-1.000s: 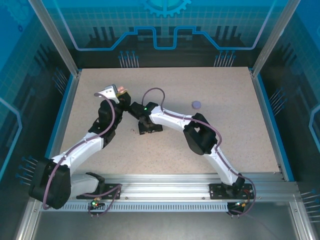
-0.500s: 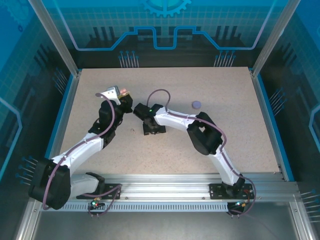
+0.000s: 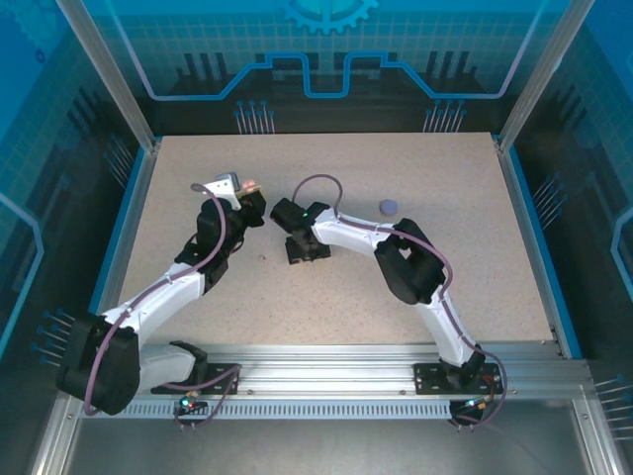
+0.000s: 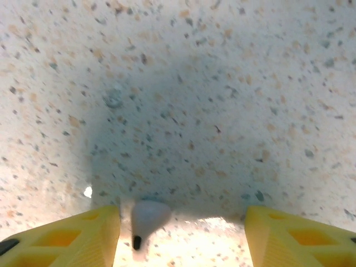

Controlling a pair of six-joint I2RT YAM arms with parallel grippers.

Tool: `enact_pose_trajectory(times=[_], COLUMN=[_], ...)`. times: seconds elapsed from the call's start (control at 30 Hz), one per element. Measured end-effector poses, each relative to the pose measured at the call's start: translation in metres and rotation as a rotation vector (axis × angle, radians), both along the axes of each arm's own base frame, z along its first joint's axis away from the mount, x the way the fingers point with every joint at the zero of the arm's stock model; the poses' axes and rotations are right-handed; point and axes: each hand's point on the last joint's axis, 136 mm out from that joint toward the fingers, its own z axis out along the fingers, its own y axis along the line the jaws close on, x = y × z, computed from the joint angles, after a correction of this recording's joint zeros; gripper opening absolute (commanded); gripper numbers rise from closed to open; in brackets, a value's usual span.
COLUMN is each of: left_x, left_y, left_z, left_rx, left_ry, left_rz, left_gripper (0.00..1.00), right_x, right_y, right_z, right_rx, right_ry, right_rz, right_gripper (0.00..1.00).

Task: Insert the wireless bluetooth earbuds into the charging case

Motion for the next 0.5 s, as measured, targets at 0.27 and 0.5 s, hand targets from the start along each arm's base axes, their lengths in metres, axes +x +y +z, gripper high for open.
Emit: enact_pose_trajectory(times=[0.27,0.5], left_x=[-0.0003,-0.001], left_y=[0.0001,-0.0021], left_z=[-0.0013,-0.0023], left_rx=[0.001,-0.001], left_ry=[0.005,0.01], left_rz=[0.0,-0.013], left_gripper=[0.0,0.0], right_x=[0.0067,0.0045], right_y=[0.0073,0.0021], right_z=[0.0022,-0.0017], right_rx=[0.009,-0.007], right_ry=[-0.004,-0.002], right_rz=[-0.018,-0.025], right_gripper=[0.46,0.33])
